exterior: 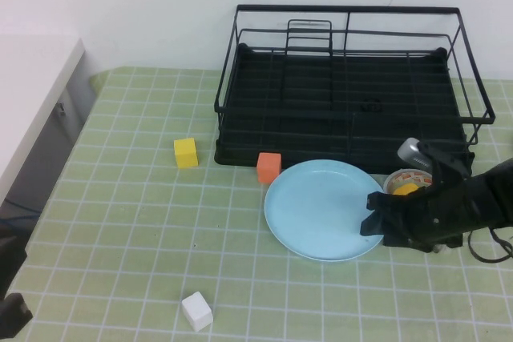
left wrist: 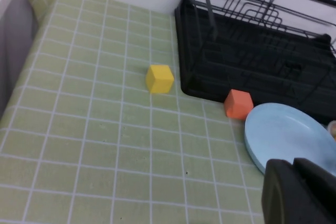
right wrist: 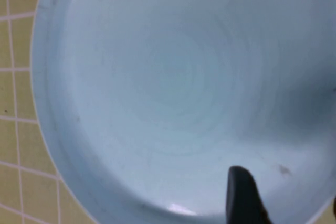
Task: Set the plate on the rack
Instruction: Pick up the plate from the table, then hand over the plate, then place the plate on the rack
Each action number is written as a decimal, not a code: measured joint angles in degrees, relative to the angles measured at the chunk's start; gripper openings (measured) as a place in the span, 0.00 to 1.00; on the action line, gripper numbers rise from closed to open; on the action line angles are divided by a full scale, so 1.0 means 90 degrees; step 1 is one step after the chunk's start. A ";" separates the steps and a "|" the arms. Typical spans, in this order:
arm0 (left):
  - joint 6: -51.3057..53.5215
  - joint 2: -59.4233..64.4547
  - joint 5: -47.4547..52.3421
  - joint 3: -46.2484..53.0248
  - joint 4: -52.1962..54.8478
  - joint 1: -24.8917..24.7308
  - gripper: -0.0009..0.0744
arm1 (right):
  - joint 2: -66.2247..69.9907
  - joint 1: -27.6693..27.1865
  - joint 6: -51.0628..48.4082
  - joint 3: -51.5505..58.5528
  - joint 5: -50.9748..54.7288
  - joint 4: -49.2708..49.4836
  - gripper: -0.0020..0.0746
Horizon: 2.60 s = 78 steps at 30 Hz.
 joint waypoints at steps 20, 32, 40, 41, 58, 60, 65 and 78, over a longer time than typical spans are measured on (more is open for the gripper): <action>0.0013 0.0000 0.0372 0.0054 -0.1021 0.0000 0.01 | 0.0281 0.0017 -0.0472 -0.0168 0.1387 0.0535 0.04; 0.0657 0.0000 0.1230 0.0054 -0.3608 0.0000 0.22 | -0.1585 0.1354 -0.1136 -0.0168 0.2350 0.0485 0.04; 0.1079 0.0000 0.1205 0.0054 -0.3551 0.0000 0.64 | -0.2207 0.1899 -0.1292 -0.0168 0.2281 0.0485 0.04; 0.1099 0.0000 0.1175 0.0054 -0.3510 0.0000 0.64 | -0.2233 0.1915 -0.1308 -0.0168 0.2330 0.0497 0.04; 0.2301 0.0482 0.0782 0.0054 -0.2860 0.0014 0.11 | -0.2450 0.1910 -0.3378 -0.0143 0.2815 0.0838 0.06; 0.2755 0.0482 0.0771 0.0054 -0.2860 0.0014 0.11 | -0.2450 0.1899 -0.3773 -0.0143 0.2815 0.0891 0.07; 0.3786 0.0482 0.0731 0.0054 -0.2848 0.0014 0.11 | -0.2450 0.1899 -0.4035 -0.0202 0.2999 0.0856 0.23; 0.6079 0.0527 0.0837 0.0054 -0.2872 0.0014 0.11 | -0.2910 0.0526 -0.2940 -0.1333 0.4561 0.0854 0.66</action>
